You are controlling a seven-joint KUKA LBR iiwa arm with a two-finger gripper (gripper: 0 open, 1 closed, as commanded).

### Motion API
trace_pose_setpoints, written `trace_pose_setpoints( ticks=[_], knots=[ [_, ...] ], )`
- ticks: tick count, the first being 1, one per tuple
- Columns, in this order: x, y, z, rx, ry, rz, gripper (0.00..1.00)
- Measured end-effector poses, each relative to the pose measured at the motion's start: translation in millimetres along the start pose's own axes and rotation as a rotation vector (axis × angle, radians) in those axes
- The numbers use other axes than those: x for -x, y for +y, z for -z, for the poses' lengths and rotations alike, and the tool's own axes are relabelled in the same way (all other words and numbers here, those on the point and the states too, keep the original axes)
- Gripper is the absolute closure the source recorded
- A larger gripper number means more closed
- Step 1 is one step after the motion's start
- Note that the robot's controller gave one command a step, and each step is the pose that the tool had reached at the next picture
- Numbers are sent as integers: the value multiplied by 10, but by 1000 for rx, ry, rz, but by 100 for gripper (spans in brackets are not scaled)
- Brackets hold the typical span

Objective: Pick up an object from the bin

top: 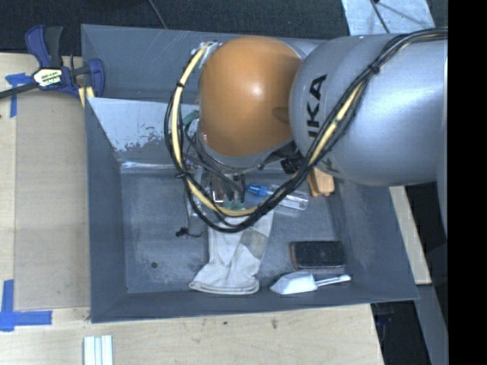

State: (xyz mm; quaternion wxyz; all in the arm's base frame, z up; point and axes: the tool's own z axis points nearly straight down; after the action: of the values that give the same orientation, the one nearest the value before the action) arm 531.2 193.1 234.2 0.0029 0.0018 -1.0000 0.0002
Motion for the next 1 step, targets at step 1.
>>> trace_pose_setpoints(
  ticks=[1],
  knots=[
    [17, -11, 48, 2, -8, -3, 0]
  ],
)
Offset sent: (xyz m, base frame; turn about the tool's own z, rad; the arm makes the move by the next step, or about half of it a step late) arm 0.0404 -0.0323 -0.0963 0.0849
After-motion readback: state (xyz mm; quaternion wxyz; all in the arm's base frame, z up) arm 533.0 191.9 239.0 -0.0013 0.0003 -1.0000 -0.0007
